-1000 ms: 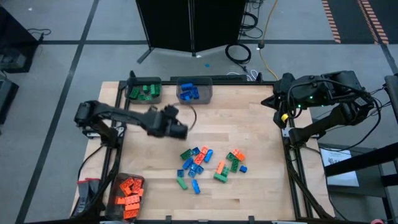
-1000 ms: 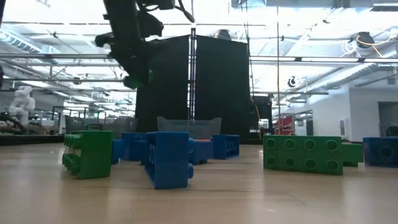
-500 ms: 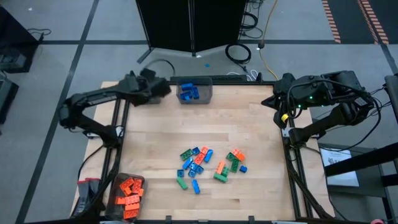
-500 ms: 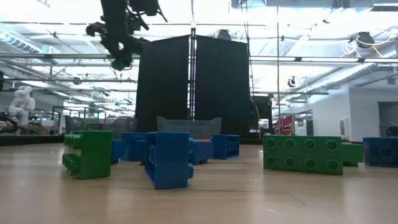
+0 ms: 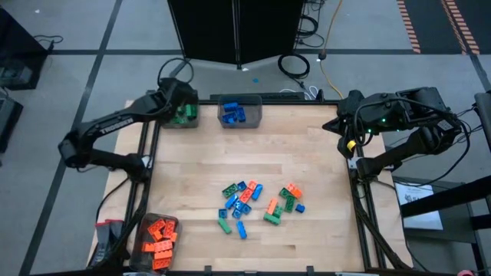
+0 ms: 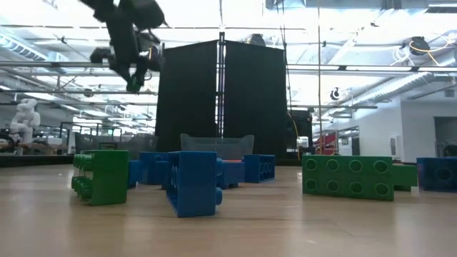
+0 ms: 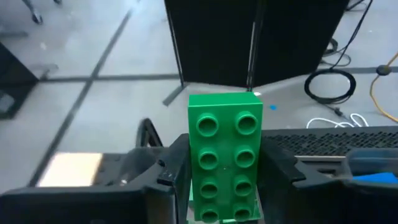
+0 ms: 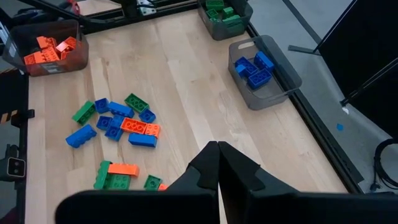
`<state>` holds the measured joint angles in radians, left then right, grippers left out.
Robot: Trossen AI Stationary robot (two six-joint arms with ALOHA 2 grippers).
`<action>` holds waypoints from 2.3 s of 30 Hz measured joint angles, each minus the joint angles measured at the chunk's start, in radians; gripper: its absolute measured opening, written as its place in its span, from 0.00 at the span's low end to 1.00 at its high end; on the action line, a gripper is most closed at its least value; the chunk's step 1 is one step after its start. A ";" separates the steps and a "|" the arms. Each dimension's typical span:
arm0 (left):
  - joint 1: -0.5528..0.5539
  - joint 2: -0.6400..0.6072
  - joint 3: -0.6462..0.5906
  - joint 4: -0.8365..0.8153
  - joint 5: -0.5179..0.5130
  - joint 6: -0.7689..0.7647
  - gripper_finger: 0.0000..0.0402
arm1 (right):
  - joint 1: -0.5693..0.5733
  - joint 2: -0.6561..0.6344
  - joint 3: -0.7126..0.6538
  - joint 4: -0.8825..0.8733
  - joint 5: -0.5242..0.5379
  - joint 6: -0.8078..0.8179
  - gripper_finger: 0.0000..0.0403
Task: Sort blocks
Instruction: Put the green gamepiece into the top left black bin
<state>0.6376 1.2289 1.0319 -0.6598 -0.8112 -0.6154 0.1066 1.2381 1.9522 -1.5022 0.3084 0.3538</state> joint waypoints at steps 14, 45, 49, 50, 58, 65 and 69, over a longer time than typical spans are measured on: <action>0.117 0.059 -0.186 0.226 0.181 0.024 0.30 | 0.000 0.000 0.000 0.000 0.000 0.000 0.00; 0.117 0.231 -0.185 0.224 0.340 0.046 0.30 | 0.000 0.000 0.000 0.000 0.000 0.000 0.00; 0.117 0.231 -0.185 0.224 0.352 0.046 0.37 | 0.000 0.000 0.000 0.000 0.000 -0.003 0.00; 0.117 0.231 -0.185 0.224 0.356 0.046 0.42 | 0.000 0.000 0.000 0.000 0.000 -0.003 0.00; 0.117 0.231 -0.185 0.177 0.373 0.047 0.73 | 0.000 0.000 0.000 0.000 0.000 -0.004 0.00; 0.116 0.228 -0.173 0.201 0.523 0.061 0.76 | 0.000 0.000 0.000 0.000 0.000 -0.004 0.00; 0.082 0.196 -0.162 0.292 0.703 0.121 0.76 | 0.000 0.000 0.000 0.001 0.000 -0.003 0.00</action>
<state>0.7195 1.4250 0.8696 -0.3683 -0.1082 -0.4939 0.1062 1.2381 1.9522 -1.5017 0.3088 0.3504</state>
